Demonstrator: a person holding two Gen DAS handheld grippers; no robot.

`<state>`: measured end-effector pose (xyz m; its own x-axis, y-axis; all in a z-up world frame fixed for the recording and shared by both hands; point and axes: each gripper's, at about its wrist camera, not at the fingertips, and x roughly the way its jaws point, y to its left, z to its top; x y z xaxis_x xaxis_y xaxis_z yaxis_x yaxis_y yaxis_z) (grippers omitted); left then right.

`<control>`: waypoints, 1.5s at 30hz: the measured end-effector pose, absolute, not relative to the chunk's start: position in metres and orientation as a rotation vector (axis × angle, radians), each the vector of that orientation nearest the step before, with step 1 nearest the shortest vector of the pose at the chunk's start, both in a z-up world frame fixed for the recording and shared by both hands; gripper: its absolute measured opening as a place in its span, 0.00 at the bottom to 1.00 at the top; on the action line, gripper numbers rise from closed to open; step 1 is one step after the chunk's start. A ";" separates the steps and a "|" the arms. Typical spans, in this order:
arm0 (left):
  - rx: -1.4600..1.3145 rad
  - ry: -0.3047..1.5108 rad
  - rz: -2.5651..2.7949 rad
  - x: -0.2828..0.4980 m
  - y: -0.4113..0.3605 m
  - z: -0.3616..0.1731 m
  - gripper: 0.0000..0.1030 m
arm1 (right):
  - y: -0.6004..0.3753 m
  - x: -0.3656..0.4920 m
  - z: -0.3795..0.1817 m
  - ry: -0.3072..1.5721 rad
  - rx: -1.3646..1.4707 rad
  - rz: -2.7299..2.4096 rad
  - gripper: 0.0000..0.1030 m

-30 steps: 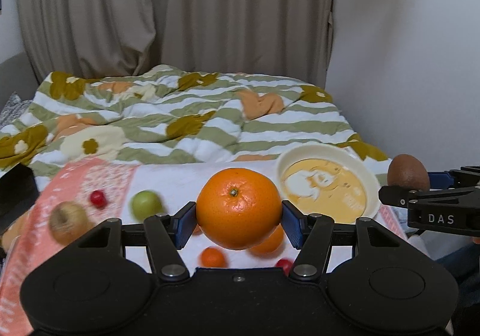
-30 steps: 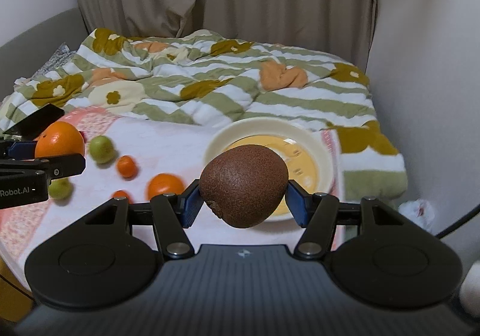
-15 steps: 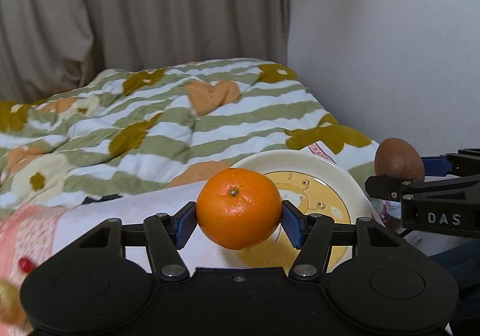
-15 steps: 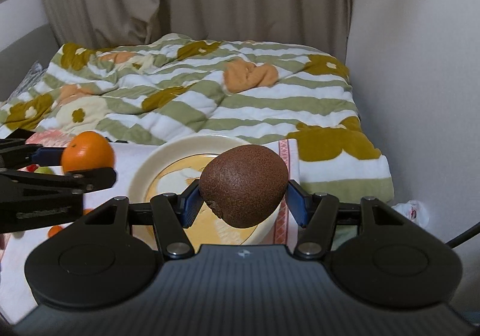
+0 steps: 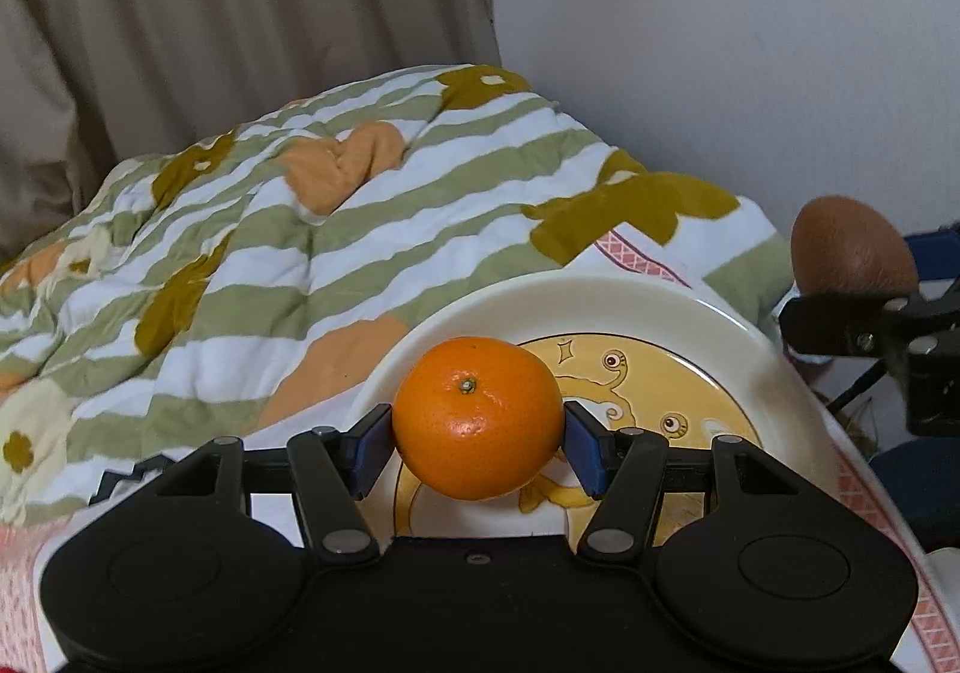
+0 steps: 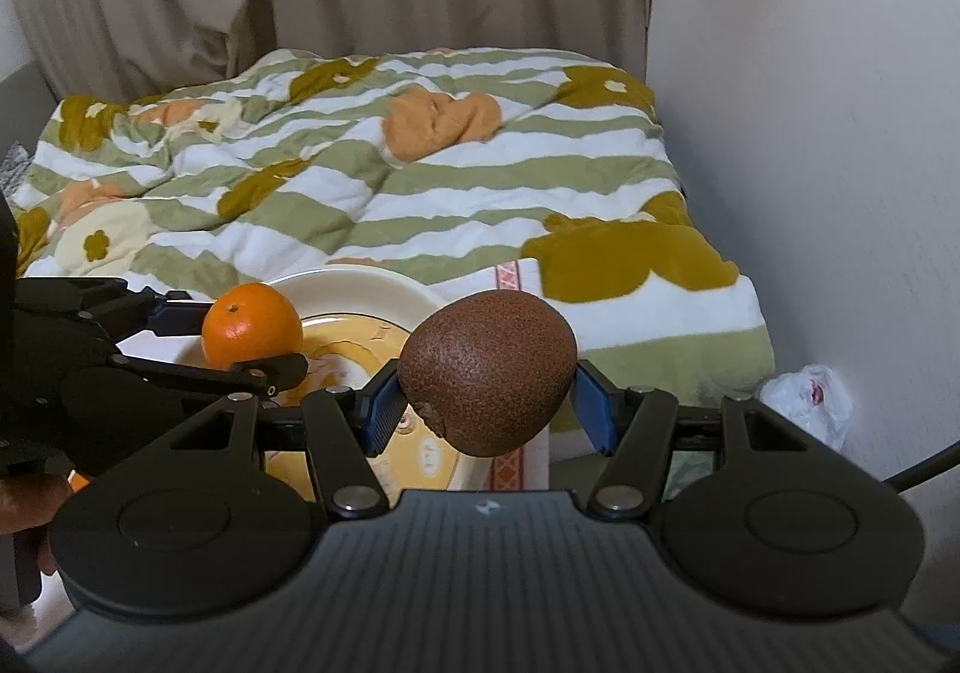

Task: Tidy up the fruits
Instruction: 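Carry the orange into the white bowl and open the left tool while the right carries the kiwi, then lower the kiwi beside the orange in the bowl and open the right tool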

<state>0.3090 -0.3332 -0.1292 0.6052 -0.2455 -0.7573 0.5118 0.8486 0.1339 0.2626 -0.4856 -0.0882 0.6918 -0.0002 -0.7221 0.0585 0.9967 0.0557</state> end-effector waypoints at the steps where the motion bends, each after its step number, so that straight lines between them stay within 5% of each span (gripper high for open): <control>1: 0.364 0.810 -0.451 0.311 -0.335 -0.131 0.63 | -0.487 0.264 -0.089 0.809 0.078 -0.037 0.73; 4: 0.376 0.811 -0.459 0.313 -0.338 -0.135 0.68 | -0.490 0.268 -0.091 0.815 0.085 -0.046 0.73; 6: 0.376 0.780 -0.461 0.310 -0.337 -0.130 0.98 | -0.492 0.269 -0.091 0.816 0.087 -0.048 0.73; 7: 0.371 0.756 -0.460 0.306 -0.335 -0.126 1.00 | -0.493 0.270 -0.090 0.816 0.086 -0.048 0.73; 39: 0.246 0.841 -0.268 0.250 -0.250 -0.099 1.00 | -0.417 0.303 -0.144 0.872 -0.195 0.186 0.73; 42: 0.235 0.841 -0.248 0.243 -0.247 -0.097 1.00 | -0.415 0.300 -0.140 0.840 -0.216 0.178 0.84; 43: 0.228 0.840 -0.243 0.240 -0.245 -0.096 1.00 | -0.413 0.298 -0.137 0.825 -0.229 0.167 0.98; 45: 0.213 0.838 -0.234 0.235 -0.243 -0.093 1.00 | -0.413 0.292 -0.131 0.791 -0.236 0.151 1.00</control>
<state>0.2349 -0.2427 -0.0928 0.6462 -0.1205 -0.7536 0.2877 0.9531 0.0943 0.2922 -0.4127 -0.1312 0.6946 0.0459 -0.7179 -0.2221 0.9629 -0.1533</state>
